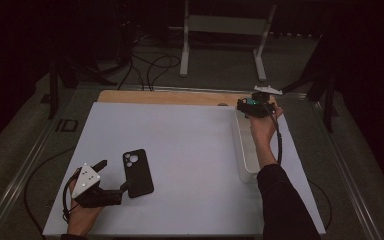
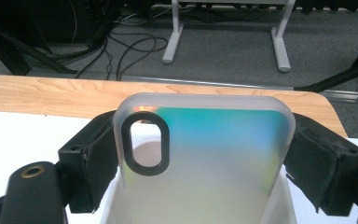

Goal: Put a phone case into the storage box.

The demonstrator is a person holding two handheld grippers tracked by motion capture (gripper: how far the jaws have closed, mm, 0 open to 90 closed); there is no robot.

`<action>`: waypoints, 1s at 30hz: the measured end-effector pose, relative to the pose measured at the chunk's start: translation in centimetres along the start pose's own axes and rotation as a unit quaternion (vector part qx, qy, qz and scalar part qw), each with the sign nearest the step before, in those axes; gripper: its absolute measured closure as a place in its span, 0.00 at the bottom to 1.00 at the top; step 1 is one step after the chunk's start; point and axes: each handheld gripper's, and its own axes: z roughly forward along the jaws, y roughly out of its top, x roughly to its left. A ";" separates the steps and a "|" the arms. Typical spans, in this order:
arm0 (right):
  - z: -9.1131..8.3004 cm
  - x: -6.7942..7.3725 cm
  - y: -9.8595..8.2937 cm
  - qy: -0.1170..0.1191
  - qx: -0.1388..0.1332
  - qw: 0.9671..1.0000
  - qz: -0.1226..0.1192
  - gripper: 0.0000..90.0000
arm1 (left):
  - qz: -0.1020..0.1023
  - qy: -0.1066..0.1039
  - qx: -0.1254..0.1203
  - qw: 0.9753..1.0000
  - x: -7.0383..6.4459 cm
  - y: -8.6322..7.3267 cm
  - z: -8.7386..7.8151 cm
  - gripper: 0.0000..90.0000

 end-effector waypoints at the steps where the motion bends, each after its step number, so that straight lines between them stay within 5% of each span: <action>1: 0.1 0.0 0.0 -0.002 0.001 1.000 -0.001 0.18 | 0.000 0.000 0.000 1.000 0.0 0.0 0.0 0.00; 30: 1.1 0.0 0.0 -0.014 -0.002 1.000 -0.011 0.18 | -0.001 -0.001 0.001 1.000 0.0 -0.1 0.0 0.00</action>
